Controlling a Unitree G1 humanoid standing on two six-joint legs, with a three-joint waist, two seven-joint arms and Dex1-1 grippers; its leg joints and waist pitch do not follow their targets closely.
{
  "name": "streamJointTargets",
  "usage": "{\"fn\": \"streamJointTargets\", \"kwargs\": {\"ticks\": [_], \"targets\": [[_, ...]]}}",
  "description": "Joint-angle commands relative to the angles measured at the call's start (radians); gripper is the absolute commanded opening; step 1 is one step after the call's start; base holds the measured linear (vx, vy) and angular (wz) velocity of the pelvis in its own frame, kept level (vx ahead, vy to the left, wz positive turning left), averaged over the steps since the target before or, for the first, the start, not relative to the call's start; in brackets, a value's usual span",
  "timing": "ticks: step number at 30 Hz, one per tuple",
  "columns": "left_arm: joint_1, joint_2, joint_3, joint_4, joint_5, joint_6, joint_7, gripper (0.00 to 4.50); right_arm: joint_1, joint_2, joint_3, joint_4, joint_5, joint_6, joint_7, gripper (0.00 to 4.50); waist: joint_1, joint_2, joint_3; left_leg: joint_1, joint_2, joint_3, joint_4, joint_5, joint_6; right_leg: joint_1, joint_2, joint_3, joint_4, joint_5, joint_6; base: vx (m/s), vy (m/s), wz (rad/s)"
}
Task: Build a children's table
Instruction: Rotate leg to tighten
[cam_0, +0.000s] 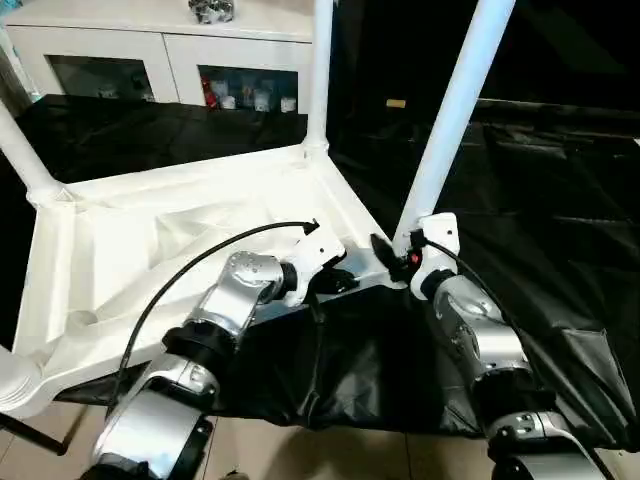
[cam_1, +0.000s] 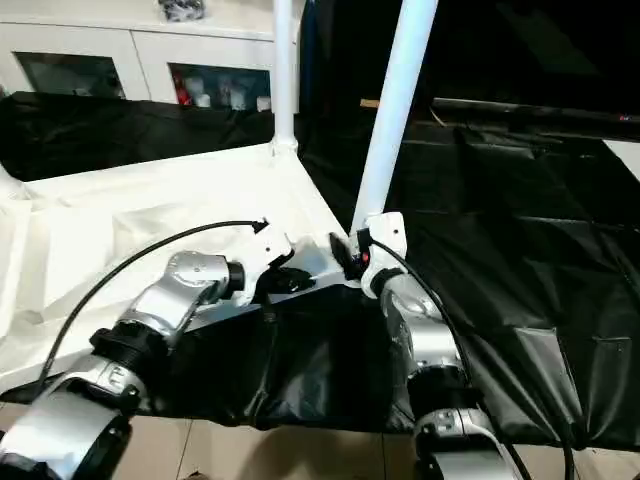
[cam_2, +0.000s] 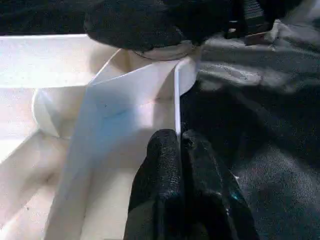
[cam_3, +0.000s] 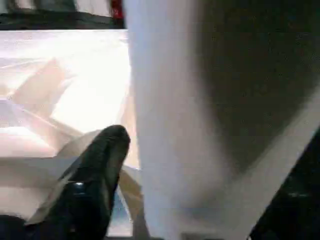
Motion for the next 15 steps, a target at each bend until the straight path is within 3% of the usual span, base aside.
{"fn": "streamJointTargets", "kwargs": {"ticks": [1, 3, 7, 9, 10, 12, 15], "targets": [[-0.011, -0.013, -0.028, -0.071, -0.055, -0.070, -0.099, 0.00, 0.039, -0.022, 0.111, -0.011, 0.022, 0.024, 0.191, 3.24, 0.007, 0.008, -0.057, 0.006, 0.038, -0.022, -0.073, -0.309, 0.021, 0.044, -0.056, 0.042, -0.077, -0.226, -0.205, 0.000, 0.000, 0.00], [-0.013, 0.009, -0.029, -0.068, -0.055, -0.070, -0.129, 0.00, 0.058, -0.069, 0.136, -0.028, 0.023, 0.007, 0.292, 3.24, 0.010, 0.006, -0.059, 0.004, 0.038, -0.019, -0.068, -0.270, 0.040, 0.049, -0.056, 0.043, -0.069, -0.164, -0.226, 0.000, 0.000, 0.00], [0.003, 0.057, -0.036, -0.106, -0.087, -0.056, -0.260, 0.00, 0.088, -0.176, 0.170, -0.057, 0.041, 0.014, 0.497, 3.24, 0.020, 0.013, -0.058, 0.005, 0.043, -0.015, -0.063, -0.215, 0.071, 0.053, -0.054, 0.040, -0.059, -0.080, -0.275, 0.000, 0.000, 0.00], [0.007, 0.063, -0.038, -0.113, -0.093, -0.050, -0.279, 0.00, 0.089, -0.186, 0.169, -0.056, 0.044, 0.015, 0.516, 3.24, 0.027, 0.013, -0.057, 0.005, 0.046, -0.012, -0.062, -0.219, 0.073, 0.051, -0.053, 0.040, -0.059, -0.094, -0.282, 0.000, 0.000, 0.00], [0.015, 0.079, -0.043, -0.125, -0.098, -0.049, -0.313, 0.00, 0.090, -0.210, 0.167, -0.055, 0.049, 0.015, 0.569, 3.24, 0.029, 0.006, -0.057, 0.005, 0.046, -0.012, -0.062, -0.222, 0.073, 0.052, -0.054, 0.039, -0.059, -0.107, -0.282, 0.000, 0.000, 0.00], [0.017, 0.086, -0.043, -0.128, -0.099, -0.048, -0.322, 0.00, 0.090, -0.219, 0.168, -0.055, 0.052, 0.016, 0.591, 3.24, 0.036, 0.010, -0.055, 0.006, 0.049, -0.012, -0.063, -0.223, 0.069, 0.048, -0.056, 0.040, -0.059, -0.139, -0.278, 0.000, 0.000, 0.00], [0.023, 0.107, -0.048, -0.133, -0.107, -0.048, -0.360, 0.00, 0.089, -0.253, 0.184, -0.059, 0.066, 0.031, 0.665, 2.99, 0.038, 0.008, -0.053, 0.007, 0.048, -0.013, -0.065, -0.243, 0.053, 0.047, -0.057, 0.040, -0.063, -0.197, -0.262, 0.000, 0.000, 0.00]]}}
